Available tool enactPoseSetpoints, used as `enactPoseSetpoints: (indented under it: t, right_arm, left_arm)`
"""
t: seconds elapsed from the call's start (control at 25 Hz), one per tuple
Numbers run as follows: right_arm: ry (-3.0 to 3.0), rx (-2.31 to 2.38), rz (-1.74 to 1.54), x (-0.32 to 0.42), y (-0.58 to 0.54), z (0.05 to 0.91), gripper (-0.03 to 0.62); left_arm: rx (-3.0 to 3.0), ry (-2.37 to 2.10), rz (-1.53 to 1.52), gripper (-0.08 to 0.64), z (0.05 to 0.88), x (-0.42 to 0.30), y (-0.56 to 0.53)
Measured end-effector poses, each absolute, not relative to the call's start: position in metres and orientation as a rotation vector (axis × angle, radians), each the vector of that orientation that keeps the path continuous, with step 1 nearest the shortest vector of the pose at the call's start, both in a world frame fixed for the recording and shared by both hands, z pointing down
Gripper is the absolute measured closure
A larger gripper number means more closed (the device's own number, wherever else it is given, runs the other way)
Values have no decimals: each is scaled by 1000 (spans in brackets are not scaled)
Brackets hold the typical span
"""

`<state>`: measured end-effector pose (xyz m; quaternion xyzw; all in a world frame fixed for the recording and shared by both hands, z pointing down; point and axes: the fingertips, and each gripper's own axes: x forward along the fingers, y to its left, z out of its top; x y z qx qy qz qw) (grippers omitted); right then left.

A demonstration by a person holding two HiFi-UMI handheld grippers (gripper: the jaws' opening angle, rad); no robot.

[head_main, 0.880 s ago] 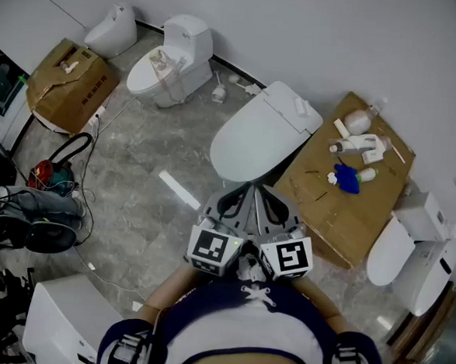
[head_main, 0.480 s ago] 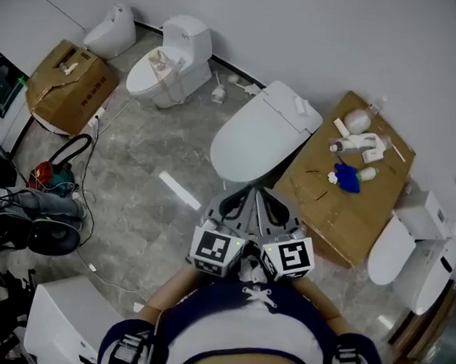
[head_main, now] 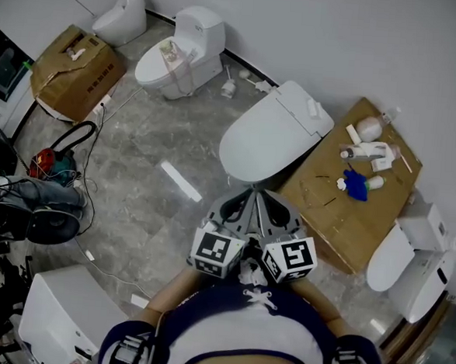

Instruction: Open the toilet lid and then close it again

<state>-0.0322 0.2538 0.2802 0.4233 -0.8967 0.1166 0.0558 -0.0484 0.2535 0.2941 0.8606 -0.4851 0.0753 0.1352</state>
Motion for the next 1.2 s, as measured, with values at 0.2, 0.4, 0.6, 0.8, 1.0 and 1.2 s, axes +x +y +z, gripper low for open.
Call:
enactPoseSetpoints:
  t: [0.2, 0.4, 0.6, 0.8, 1.0, 1.2]
  right_arm:
    - [-2675, 1244, 367, -56, 251, 301, 583]
    - [-2630, 1213, 418, -73, 249, 321, 583]
    - [-2576, 1181, 508, -78, 248, 346, 583]
    - [-2552, 1115, 577, -75, 235, 373, 583]
    - [-2537, 1031, 642, -73, 216, 399, 583]
    - [-2510, 913, 716, -64, 199, 433, 583]
  left_arm:
    - [2465, -1370, 233, 558, 308, -72, 247]
    - [2445, -1295, 274, 558, 329, -88, 249]
    - [2389, -1241, 285, 559, 355, -92, 249]
    - [2289, -1229, 291, 558, 382, -89, 237]
    - [2185, -1205, 239, 558, 405, -87, 217]
    - [2140, -1115, 202, 558, 433, -77, 201]
